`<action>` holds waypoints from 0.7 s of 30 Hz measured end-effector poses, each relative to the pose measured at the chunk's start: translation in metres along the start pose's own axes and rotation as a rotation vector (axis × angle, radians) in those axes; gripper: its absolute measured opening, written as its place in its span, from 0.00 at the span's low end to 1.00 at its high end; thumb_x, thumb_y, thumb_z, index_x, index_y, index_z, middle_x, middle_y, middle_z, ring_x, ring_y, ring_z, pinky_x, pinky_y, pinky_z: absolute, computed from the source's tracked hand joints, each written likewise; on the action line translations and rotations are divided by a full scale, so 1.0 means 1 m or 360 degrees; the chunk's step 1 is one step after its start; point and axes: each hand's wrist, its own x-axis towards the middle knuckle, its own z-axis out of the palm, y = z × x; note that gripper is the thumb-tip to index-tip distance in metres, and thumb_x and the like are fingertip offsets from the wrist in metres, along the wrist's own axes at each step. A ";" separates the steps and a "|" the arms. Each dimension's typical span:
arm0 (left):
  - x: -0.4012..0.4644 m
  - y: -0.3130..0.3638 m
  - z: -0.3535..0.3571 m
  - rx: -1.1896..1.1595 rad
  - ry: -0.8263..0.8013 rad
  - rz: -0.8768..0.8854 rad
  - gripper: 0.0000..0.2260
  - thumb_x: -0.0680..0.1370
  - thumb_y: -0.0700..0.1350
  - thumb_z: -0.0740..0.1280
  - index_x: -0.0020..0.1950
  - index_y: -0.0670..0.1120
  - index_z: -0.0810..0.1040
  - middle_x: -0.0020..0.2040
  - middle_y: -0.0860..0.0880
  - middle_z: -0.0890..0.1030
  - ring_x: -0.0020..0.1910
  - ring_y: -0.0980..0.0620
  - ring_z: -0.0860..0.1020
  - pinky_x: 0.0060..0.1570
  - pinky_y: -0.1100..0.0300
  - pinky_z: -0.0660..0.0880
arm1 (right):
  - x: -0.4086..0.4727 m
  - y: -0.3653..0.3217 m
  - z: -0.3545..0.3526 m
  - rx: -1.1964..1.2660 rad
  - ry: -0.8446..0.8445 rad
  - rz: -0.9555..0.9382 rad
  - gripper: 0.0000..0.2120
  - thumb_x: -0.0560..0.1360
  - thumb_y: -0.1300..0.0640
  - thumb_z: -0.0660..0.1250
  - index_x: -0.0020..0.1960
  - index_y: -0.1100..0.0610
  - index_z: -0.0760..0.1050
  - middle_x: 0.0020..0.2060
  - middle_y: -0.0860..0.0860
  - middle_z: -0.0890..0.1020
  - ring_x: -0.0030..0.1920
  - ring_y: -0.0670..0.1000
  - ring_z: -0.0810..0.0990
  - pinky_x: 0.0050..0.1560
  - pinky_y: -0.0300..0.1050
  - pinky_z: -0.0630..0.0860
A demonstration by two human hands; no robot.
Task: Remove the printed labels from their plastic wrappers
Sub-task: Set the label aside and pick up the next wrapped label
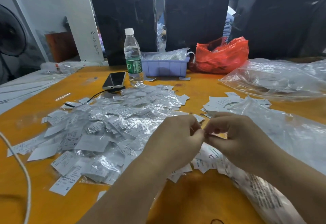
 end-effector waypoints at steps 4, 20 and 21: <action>0.001 0.001 -0.002 -0.0093 0.0015 -0.0079 0.13 0.80 0.58 0.60 0.43 0.53 0.78 0.34 0.55 0.75 0.32 0.57 0.73 0.31 0.60 0.66 | 0.002 -0.001 -0.003 0.0236 0.0235 -0.0121 0.06 0.69 0.49 0.72 0.39 0.52 0.84 0.27 0.51 0.74 0.29 0.50 0.71 0.29 0.44 0.69; 0.003 0.007 -0.007 -0.0518 0.0022 -0.0203 0.28 0.74 0.62 0.55 0.51 0.39 0.78 0.48 0.39 0.80 0.47 0.38 0.77 0.47 0.40 0.74 | 0.002 -0.006 -0.010 0.1157 0.0317 0.0078 0.10 0.71 0.66 0.67 0.41 0.54 0.85 0.34 0.56 0.84 0.34 0.52 0.81 0.37 0.40 0.79; 0.004 0.006 -0.007 -0.0542 -0.0007 -0.0192 0.26 0.74 0.61 0.55 0.50 0.40 0.78 0.48 0.39 0.80 0.46 0.39 0.77 0.47 0.41 0.74 | 0.003 -0.004 -0.011 0.1258 0.0292 0.0095 0.09 0.70 0.62 0.67 0.41 0.54 0.85 0.34 0.57 0.83 0.33 0.54 0.80 0.36 0.41 0.79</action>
